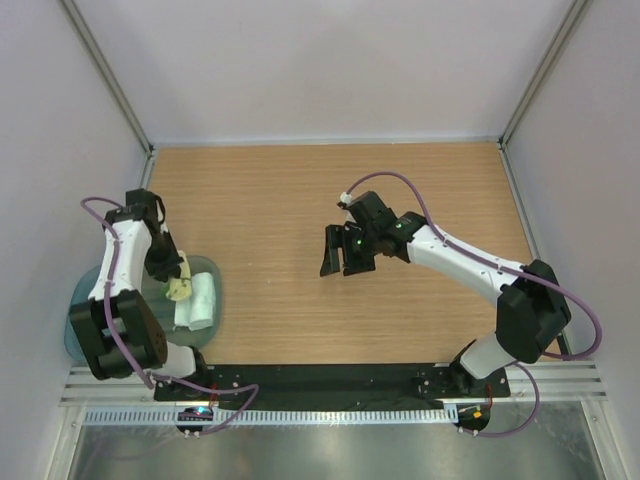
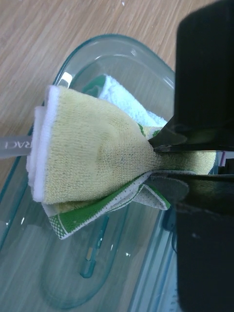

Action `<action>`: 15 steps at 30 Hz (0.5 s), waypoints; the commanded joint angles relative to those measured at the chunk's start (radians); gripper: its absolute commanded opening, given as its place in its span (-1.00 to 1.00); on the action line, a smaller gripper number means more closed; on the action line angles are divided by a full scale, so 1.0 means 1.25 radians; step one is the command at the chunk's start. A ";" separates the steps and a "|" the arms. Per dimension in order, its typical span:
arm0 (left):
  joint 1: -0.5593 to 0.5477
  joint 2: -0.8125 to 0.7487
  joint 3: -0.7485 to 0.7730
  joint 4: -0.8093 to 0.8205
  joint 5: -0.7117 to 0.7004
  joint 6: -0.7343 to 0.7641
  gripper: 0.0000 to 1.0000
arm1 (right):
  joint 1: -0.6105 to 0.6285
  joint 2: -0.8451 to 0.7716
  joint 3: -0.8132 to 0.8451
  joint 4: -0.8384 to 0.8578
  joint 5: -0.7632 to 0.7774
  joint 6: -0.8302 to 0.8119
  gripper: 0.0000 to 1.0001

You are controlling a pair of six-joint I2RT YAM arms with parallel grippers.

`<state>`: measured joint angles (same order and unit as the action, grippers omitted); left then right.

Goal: Roll the towels
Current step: Place the rolled towel into the container

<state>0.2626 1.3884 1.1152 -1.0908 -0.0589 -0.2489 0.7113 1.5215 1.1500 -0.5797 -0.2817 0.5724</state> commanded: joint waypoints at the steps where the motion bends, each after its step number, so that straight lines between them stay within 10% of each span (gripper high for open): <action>1: 0.003 0.049 0.028 0.003 0.002 0.037 -0.99 | 0.003 0.009 0.003 0.013 -0.024 -0.017 0.42; 15: -0.015 0.211 0.076 0.099 0.008 0.070 -1.00 | -0.006 0.042 0.003 0.022 -0.004 -0.039 0.42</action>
<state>0.2592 1.6440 1.1408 -1.0710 -0.0551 -0.1982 0.7109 1.5635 1.1385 -0.5705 -0.2905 0.5465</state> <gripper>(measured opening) 0.119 0.709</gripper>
